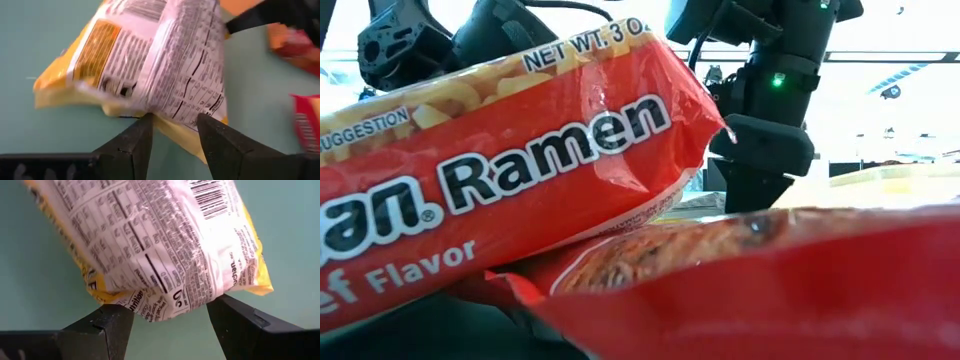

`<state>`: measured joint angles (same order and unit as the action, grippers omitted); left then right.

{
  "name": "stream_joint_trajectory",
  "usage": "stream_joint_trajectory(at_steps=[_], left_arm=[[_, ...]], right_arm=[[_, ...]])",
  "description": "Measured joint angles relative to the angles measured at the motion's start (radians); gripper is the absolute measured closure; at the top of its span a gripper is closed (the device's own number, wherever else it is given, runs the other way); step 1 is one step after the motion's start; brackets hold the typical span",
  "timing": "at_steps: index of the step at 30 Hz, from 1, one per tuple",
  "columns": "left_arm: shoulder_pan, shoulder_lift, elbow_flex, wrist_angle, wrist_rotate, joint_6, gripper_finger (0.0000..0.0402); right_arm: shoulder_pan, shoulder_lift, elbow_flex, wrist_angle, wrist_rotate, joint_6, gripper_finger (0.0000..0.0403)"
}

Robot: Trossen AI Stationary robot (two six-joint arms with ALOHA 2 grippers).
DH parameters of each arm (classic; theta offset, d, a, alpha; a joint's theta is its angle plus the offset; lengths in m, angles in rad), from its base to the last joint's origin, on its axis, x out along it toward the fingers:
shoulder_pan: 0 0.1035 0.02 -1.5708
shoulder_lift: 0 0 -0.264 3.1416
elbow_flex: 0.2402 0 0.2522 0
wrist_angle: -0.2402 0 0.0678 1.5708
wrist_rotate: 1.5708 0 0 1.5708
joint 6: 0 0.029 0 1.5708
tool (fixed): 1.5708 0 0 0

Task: Sort Maruchan noodles
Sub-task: Put the yellow noodle pack into the yellow bin

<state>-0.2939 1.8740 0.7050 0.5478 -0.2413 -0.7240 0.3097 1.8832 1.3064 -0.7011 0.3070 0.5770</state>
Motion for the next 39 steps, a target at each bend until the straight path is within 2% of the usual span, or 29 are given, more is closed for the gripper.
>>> stream_joint_trajectory(at_steps=[5, 13, 18, 21, 25, 29, 33, 39], left_arm=[[-0.002, -0.009, -0.001, 0.072, 0.09, 0.006, 0.026], [0.0, -0.041, -0.002, 0.077, 0.13, 0.063, 0.026], [0.0, -0.093, -0.007, -0.015, 0.136, 0.099, 0.026], [0.005, -0.132, -0.007, -0.111, 0.092, 0.104, 0.026], [0.034, -0.162, -0.009, -0.241, -0.04, 0.064, 0.026], [0.077, -0.166, -0.014, -0.236, -0.043, 0.059, 0.026], [0.119, -0.167, -0.026, -0.223, 0.046, 0.061, 0.026], [0.22, -0.188, -0.108, -0.091, 0.26, 0.022, 0.026]], right_arm=[[0.002, 0.0, 0.0, -0.007, -0.026, -0.006, 0.017], [0.0, 0.0, 0.019, -0.076, -0.078, 0.002, 0.017], [0.008, -0.011, 0.044, -0.117, -0.126, 0.002, 0.017], [0.01, -0.013, 0.051, -0.119, -0.131, -0.002, 0.017], [0.009, -0.013, 0.051, -0.126, -0.131, -0.003, 0.017], [0.014, -0.013, 0.051, -0.127, -0.13, -0.005, 0.017], [0.022, -0.013, 0.048, -0.134, -0.129, -0.025, 0.017], [0.031, -0.013, 0.047, -0.132, -0.127, -0.08, 0.017]])
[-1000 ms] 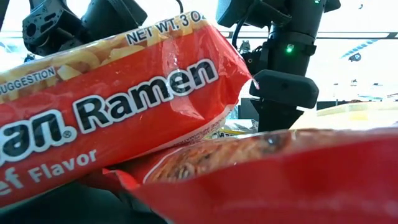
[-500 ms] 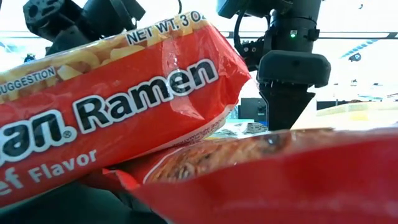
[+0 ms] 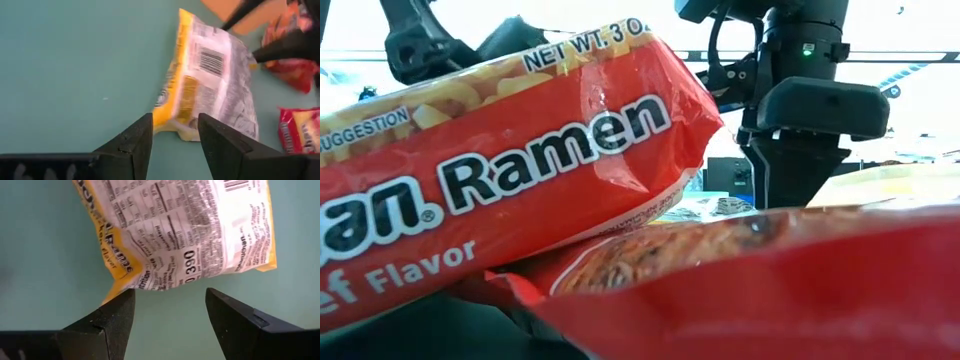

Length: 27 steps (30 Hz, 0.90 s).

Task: Sort Maruchan noodles
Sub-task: Put the yellow noodle pack into the yellow bin

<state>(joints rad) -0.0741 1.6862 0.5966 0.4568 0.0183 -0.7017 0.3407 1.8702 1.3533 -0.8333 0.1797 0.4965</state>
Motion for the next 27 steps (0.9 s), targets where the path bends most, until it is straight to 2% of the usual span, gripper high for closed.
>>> stream_joint_trajectory(at_steps=[5, 19, 27], left_arm=[[0.033, -0.002, -0.038, 0.067, 0.076, -0.053, 0.026], [0.032, -0.002, 0.012, 0.072, 0.132, 0.015, 0.026], [0.032, -0.008, 0.008, 0.019, 0.117, 0.033, 0.026]], right_arm=[[-0.001, 0.0, 0.0, 0.018, 0.003, 0.0, 0.017], [-0.001, 0.0, 0.0, 0.152, 0.002, 0.0, 0.017], [-0.001, 0.0, -0.001, 0.238, 0.002, 0.0, 0.017]])
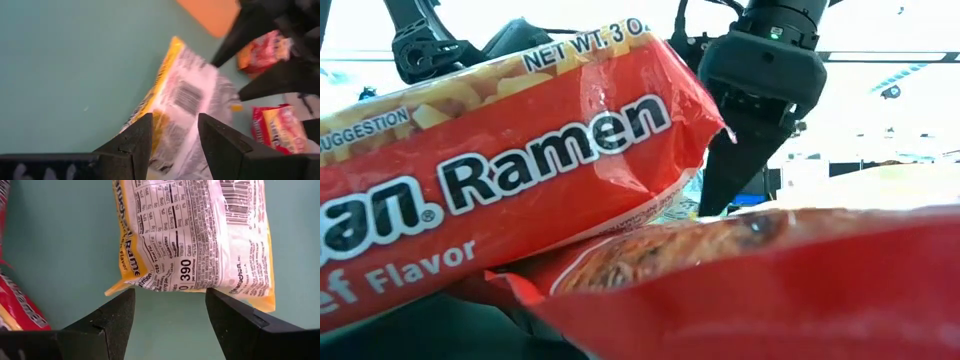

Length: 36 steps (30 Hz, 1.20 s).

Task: Sort Maruchan noodles
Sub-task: Put the yellow noodle pack into the yellow bin

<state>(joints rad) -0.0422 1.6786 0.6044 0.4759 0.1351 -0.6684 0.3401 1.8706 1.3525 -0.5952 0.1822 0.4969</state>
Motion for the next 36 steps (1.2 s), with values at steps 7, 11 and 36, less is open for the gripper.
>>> stream_joint_trajectory(at_steps=[7, 11, 36], left_arm=[[0.0, 0.003, -0.005, -0.042, -0.045, -0.056, 0.0253], [-0.005, -0.004, 0.002, -0.044, -0.034, -0.056, 0.0232], [-0.049, -0.194, 0.172, -0.661, -0.001, -0.052, 0.0175]], right_arm=[[0.0, 0.0, 0.0, 0.063, 0.0, 0.0, 0.017], [0.0, 0.001, 0.0, 0.087, 0.0, 0.0, 0.017], [0.0, 0.001, 0.0, 0.132, 0.0, 0.0, 0.017]])
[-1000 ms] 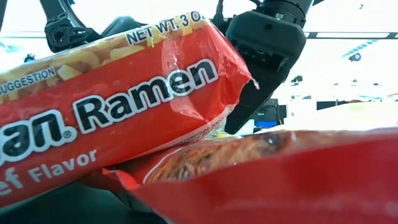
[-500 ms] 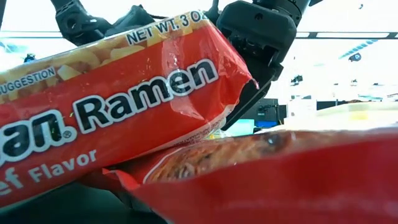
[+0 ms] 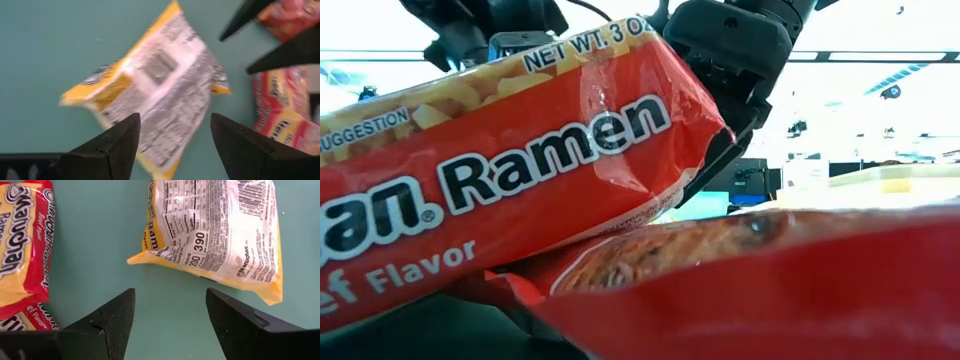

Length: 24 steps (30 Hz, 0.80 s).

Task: Sort Maruchan noodles
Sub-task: Put the yellow noodle pack into the yellow bin

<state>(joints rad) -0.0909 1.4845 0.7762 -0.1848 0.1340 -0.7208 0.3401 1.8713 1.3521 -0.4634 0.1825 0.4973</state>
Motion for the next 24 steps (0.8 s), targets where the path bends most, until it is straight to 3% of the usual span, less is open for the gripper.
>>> stream_joint_trajectory(at_steps=[5, 16, 24], left_arm=[[-0.02, -0.058, -0.031, -0.061, -0.142, -0.063, 0.0175], [-0.02, 0.046, -0.045, -0.004, -0.153, -0.067, 0.0175], [-0.019, 0.049, -0.046, 0.024, -0.147, -0.079, 0.0175]], right_arm=[[0.0, 0.0, 0.0, 0.006, 0.0, 0.0, 0.017], [0.0, 0.0, 0.0, 0.025, 0.0, 0.0, 0.017], [0.0, 0.0, 0.0, 0.035, 0.0, 0.0, 0.017]])
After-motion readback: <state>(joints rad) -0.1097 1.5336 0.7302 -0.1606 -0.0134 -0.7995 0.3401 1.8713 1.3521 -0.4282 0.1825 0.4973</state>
